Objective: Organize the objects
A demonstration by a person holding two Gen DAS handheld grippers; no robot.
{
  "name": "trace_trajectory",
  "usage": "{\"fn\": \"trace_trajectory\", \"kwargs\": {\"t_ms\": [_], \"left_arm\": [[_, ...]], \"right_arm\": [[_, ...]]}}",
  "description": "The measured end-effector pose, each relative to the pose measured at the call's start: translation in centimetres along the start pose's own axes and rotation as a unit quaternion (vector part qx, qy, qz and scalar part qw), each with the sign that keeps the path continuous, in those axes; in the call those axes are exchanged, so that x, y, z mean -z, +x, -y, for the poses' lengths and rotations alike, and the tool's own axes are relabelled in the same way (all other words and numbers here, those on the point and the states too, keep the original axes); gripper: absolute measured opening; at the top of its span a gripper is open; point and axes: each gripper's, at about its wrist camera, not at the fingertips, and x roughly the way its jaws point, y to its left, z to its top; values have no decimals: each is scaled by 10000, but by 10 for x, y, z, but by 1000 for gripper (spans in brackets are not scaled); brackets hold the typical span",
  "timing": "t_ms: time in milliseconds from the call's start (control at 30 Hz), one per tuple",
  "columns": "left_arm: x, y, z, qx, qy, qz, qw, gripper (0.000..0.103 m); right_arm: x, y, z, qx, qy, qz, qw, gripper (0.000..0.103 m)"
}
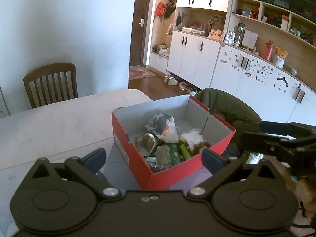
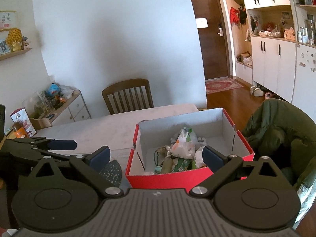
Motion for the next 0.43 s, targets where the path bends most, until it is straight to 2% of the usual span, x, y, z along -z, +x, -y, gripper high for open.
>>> {"fn": "trace_trajectory", "kwargs": {"t_ms": [433], "left_arm": [[3,-3,-14,14,-46,25,10000,102]], "right_arm": [[2,0,-11,70,-45,-49,10000,100]]}}
